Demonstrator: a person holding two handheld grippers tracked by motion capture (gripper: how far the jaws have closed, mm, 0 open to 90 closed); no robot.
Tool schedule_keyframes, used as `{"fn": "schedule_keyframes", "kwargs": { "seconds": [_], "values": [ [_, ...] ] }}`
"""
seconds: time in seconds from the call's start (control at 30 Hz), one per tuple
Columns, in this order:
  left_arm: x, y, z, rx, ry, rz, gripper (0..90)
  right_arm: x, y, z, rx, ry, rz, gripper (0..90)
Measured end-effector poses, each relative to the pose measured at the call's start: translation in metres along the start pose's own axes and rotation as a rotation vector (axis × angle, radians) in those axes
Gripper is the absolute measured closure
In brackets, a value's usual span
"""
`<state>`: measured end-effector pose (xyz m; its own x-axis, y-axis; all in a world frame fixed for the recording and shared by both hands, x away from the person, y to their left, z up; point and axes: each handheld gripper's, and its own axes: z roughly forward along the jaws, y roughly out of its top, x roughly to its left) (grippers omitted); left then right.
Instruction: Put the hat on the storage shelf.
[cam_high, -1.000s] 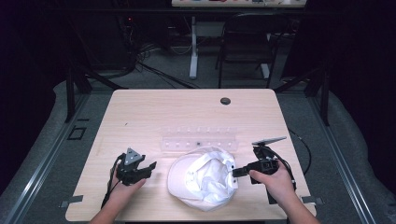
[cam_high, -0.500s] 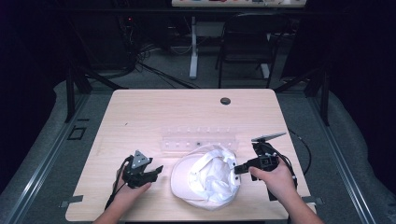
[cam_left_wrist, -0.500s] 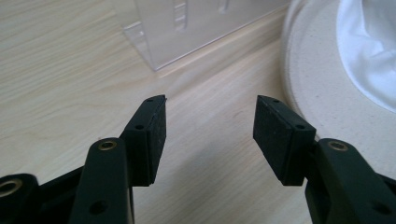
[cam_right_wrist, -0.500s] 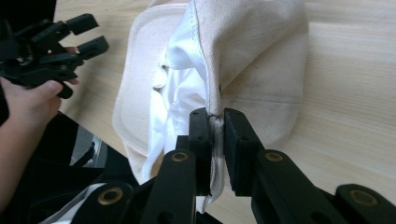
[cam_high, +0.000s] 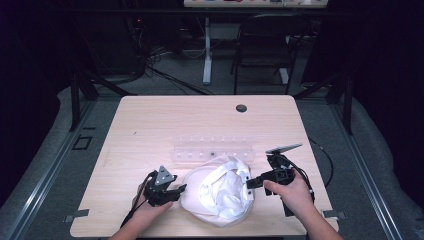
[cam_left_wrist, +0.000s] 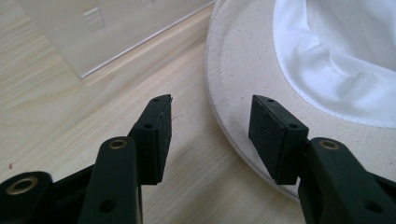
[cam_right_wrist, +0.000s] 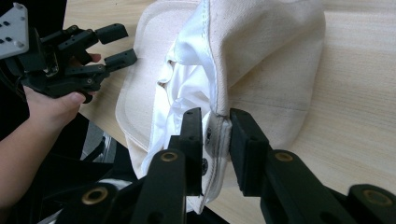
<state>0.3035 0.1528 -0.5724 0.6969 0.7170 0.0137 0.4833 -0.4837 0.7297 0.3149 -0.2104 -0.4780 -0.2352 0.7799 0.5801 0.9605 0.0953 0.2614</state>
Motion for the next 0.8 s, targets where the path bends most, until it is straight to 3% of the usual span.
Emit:
{"fn": "schedule_keyframes", "kwargs": {
  "seconds": [0.33,0.5,0.7,0.8],
  "values": [
    [-0.006,0.0,0.001,0.005,0.02,0.048,54.3,-0.009,-0.003,0.006,0.009,0.014,0.029,64.4],
    [-0.007,0.0,0.001,0.002,0.025,0.048,54.5,-0.015,-0.005,0.015,0.025,0.038,0.048,61.8],
    [-0.008,0.0,0.001,0.006,0.024,0.049,54.5,-0.012,-0.005,0.015,0.037,0.063,0.047,66.2],
    [-0.008,0.0,0.002,0.005,0.025,0.048,54.5,-0.007,-0.004,0.013,0.018,0.05,0.06,75.5]
  ]
}}
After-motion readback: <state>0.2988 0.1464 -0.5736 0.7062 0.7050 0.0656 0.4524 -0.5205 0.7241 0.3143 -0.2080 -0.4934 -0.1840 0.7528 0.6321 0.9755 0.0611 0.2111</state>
